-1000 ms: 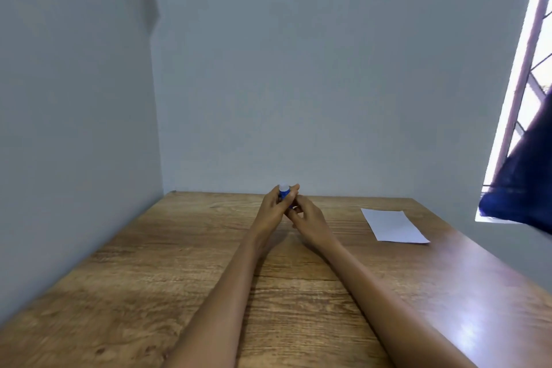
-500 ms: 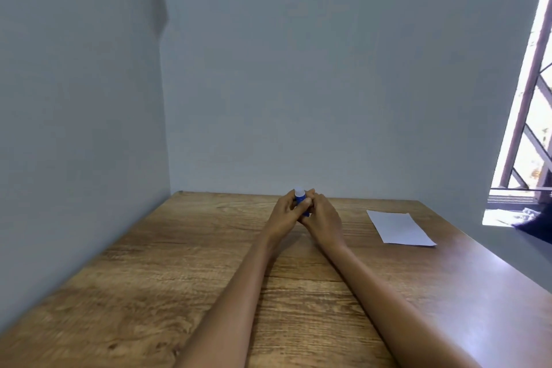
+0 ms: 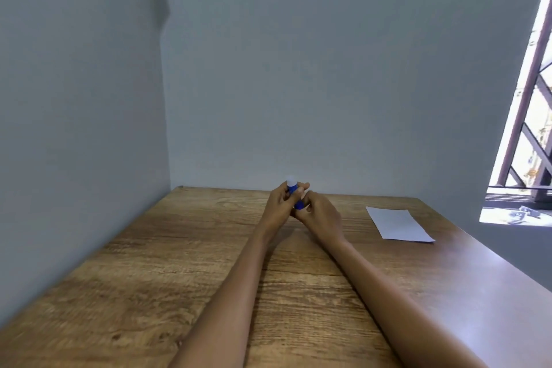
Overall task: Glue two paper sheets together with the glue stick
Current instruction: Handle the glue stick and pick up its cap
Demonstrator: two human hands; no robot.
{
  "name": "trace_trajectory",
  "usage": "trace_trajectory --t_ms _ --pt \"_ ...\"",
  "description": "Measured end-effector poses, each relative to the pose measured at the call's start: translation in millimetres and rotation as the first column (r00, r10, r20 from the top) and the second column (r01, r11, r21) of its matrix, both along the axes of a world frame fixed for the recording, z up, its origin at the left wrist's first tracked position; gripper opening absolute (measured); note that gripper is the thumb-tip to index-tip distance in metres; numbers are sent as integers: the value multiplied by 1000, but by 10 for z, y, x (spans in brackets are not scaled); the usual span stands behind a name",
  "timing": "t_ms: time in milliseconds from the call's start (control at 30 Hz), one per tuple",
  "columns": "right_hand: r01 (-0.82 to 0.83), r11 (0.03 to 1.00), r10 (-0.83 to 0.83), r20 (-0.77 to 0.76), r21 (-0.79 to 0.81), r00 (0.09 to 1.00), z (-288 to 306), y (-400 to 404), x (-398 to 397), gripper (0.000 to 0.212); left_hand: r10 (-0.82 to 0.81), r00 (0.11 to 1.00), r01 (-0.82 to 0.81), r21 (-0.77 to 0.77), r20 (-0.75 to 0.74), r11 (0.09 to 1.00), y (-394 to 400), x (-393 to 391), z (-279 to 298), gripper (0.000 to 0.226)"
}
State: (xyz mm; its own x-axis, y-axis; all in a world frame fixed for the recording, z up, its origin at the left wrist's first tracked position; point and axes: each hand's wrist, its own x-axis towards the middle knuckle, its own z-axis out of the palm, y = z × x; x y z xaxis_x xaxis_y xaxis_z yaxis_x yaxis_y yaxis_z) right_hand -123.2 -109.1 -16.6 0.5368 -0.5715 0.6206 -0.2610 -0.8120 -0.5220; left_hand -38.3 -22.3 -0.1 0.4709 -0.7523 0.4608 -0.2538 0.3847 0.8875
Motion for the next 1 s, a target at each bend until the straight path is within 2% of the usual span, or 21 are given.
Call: trace_trajectory --t_ms 67,133,200,300,433,533,600,667,700,767,867,933,1000 --pt "-74 995 77 -34 71 996 -16 -28 49 32 61 998 -61 -34 -16 998 -7 19 10 26" --pt "-121 984 140 -141 132 980 -50 -96 102 49 168 982 -174 -72 -88 982 0 76 27 20" --pt "-109 986 139 -267 123 954 -69 -163 178 50 311 942 -321 -68 -130 945 15 184 21 24" --pt "-88 990 123 -371 108 921 -61 -212 337 54 468 879 -470 1 -98 883 34 332 -62 28" --pt "-38 999 39 -507 12 861 -47 -204 558 63 490 872 -490 -8 -28 872 19 380 -127 13" --pt "-21 997 -24 -518 -80 855 -96 -186 673 41 475 880 -475 -17 16 880 -6 380 -142 25" --pt "-17 997 -20 -438 -81 899 -120 -182 686 25 454 891 -454 -19 23 891 -21 378 -153 26" --pt "-12 1000 5 -330 -17 944 -110 -185 646 14 429 903 -429 -7 26 903 -22 363 -139 26" --pt "-22 998 35 -238 57 971 -89 -182 605 11 418 908 -419 4 34 908 -27 354 -135 26" --pt "-115 960 108 40 255 993 -18 -177 512 14 394 918 -396 20 52 918 -32 326 -143 28" --pt "-384 813 210 395 438 894 108 -180 379 33 366 927 -369 39 80 928 -36 289 -169 18" --pt "-520 714 241 532 470 812 144 -171 326 38 354 924 -365 60 143 929 -49 285 -187 7" --pt "-613 621 249 619 488 745 151 -150 319 33 346 914 -370 84 212 925 -63 274 -196 7"
